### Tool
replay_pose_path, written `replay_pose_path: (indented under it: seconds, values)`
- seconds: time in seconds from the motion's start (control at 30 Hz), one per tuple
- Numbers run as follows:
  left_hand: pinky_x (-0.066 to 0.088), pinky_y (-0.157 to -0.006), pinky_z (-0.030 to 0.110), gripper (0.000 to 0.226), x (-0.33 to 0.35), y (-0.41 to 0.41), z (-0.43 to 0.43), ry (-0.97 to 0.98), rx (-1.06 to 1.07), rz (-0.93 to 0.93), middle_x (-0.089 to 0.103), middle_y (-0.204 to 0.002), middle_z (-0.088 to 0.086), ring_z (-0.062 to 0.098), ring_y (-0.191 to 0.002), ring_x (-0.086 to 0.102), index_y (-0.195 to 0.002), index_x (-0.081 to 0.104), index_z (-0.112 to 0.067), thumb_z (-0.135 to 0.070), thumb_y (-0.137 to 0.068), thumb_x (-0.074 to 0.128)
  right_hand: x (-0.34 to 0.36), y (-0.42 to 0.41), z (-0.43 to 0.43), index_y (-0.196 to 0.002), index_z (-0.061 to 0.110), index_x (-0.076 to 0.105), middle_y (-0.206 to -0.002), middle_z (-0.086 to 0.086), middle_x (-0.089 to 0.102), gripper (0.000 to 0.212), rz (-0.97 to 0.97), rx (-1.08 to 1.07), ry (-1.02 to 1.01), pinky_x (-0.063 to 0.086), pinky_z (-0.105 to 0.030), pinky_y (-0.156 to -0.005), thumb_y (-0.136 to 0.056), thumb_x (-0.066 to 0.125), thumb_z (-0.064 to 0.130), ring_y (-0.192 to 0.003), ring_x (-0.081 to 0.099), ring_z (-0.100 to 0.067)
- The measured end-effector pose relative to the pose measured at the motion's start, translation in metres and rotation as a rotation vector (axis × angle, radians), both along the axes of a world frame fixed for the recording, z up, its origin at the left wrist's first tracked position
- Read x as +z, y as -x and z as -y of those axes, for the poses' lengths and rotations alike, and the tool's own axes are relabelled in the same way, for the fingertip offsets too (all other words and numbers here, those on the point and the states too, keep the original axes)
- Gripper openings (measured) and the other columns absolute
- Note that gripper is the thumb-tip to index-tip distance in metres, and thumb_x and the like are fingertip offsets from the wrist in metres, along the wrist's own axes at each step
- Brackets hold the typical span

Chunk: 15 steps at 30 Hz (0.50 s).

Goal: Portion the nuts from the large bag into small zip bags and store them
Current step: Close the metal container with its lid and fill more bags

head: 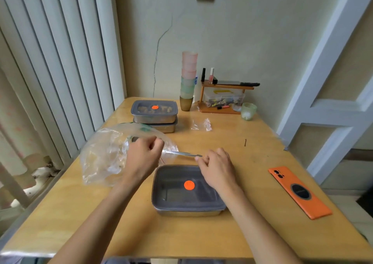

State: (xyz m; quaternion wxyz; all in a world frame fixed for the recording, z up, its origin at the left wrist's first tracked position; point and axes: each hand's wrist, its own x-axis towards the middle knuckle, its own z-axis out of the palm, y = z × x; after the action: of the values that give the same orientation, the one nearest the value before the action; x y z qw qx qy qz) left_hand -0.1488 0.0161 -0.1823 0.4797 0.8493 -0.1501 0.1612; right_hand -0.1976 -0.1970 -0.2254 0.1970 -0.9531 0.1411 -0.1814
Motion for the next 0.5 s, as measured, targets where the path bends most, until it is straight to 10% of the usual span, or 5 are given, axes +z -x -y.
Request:
replay_pose_path:
  seconds: [0.17, 0.33, 0.5]
  values:
    - [0.051, -0.072, 0.031, 0.046, 0.004, 0.025, 0.009, -0.547, -0.442, -0.203, 0.062, -0.098, -0.008, 0.011, -0.080, 0.062, -0.091, 0.059, -0.024, -0.062, -0.077, 0.079, 0.009, 0.007, -0.012, -0.121, 0.011, 0.062, -0.117, -0.011, 0.067, 0.053, -0.101, -0.280, 0.170, 0.046, -0.036, -0.078, -0.107, 0.035, 0.054, -0.110, 0.065, -0.031]
    - [0.044, -0.110, 0.040, 0.126, 0.013, 0.037, 0.014, -0.892, -0.575, -0.306, 0.033, -0.148, -0.013, 0.021, -0.132, 0.046, -0.155, 0.022, -0.036, -0.071, -0.055, 0.089, 0.013, 0.012, -0.016, -0.112, 0.013, 0.064, -0.111, -0.007, 0.066, 0.040, -0.015, -0.244, 0.266, 0.044, -0.035, -0.075, -0.109, 0.039, 0.043, -0.104, 0.066, -0.029]
    - [0.043, -0.111, 0.041, 0.133, 0.013, 0.039, 0.015, -0.926, -0.558, -0.300, 0.031, -0.150, -0.009, 0.022, -0.132, 0.046, -0.157, 0.017, -0.030, -0.071, -0.054, 0.089, 0.016, 0.012, -0.017, -0.101, 0.011, 0.066, -0.098, -0.008, 0.067, 0.038, 0.062, -0.246, 0.225, 0.036, -0.033, -0.064, -0.107, 0.046, 0.043, -0.090, 0.068, -0.030]
